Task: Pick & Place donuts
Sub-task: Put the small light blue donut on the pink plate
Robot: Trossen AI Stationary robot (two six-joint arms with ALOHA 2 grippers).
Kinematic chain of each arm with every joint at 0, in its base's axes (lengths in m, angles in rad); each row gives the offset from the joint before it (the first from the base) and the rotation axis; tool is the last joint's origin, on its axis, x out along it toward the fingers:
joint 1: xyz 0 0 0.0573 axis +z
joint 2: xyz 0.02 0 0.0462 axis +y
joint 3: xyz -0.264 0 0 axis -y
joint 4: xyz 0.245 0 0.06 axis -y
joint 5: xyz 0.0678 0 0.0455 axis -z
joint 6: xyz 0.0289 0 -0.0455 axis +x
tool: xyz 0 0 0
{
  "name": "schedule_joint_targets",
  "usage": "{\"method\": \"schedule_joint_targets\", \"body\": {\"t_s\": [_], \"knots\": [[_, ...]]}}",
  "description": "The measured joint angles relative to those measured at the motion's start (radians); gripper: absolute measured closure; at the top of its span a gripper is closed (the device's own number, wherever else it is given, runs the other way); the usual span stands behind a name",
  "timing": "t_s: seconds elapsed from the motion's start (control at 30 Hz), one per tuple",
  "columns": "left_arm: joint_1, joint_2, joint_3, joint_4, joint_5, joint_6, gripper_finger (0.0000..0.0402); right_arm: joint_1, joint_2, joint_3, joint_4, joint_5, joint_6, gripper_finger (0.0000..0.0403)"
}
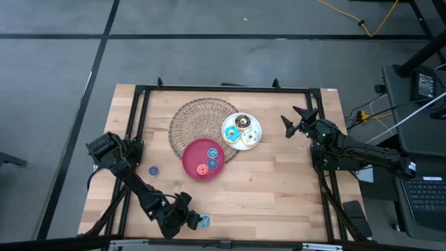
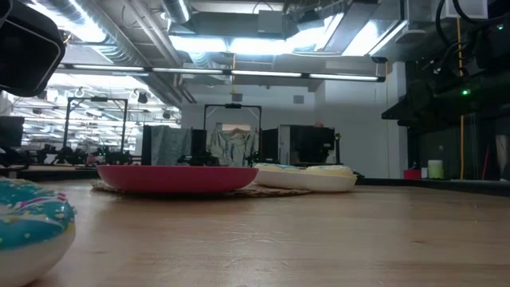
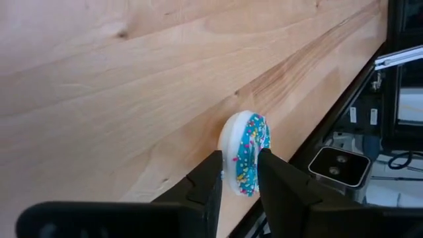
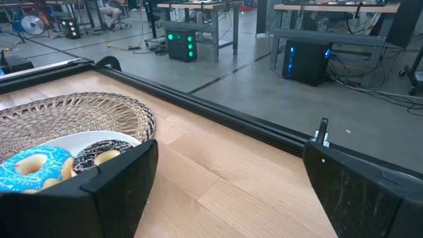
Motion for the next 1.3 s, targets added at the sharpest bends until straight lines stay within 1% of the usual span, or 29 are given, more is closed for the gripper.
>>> {"method": "schedule_joint_targets", "body": {"t_s": [0.3,0.7,1.03,1.3], "knots": [[0.005,0.002,0.000,-0.016,0.023,-0.001,0.0335,0.000,0.000,0.000,0.000,0.000,0.000,0.0027],[0.005,0.003,-0.002,-0.016,0.026,-0.001,0.0356,0.000,0.000,0.000,0.000,0.000,0.000,0.0027],[0.005,0.004,-0.003,-0.015,0.033,0.006,0.0398,0.000,0.000,0.000,0.000,0.000,0.000,0.0027],[0.005,0.005,-0.003,0.001,0.035,0.015,0.0400,0.000,0.000,0.000,0.000,0.000,0.000,0.0027]]}}
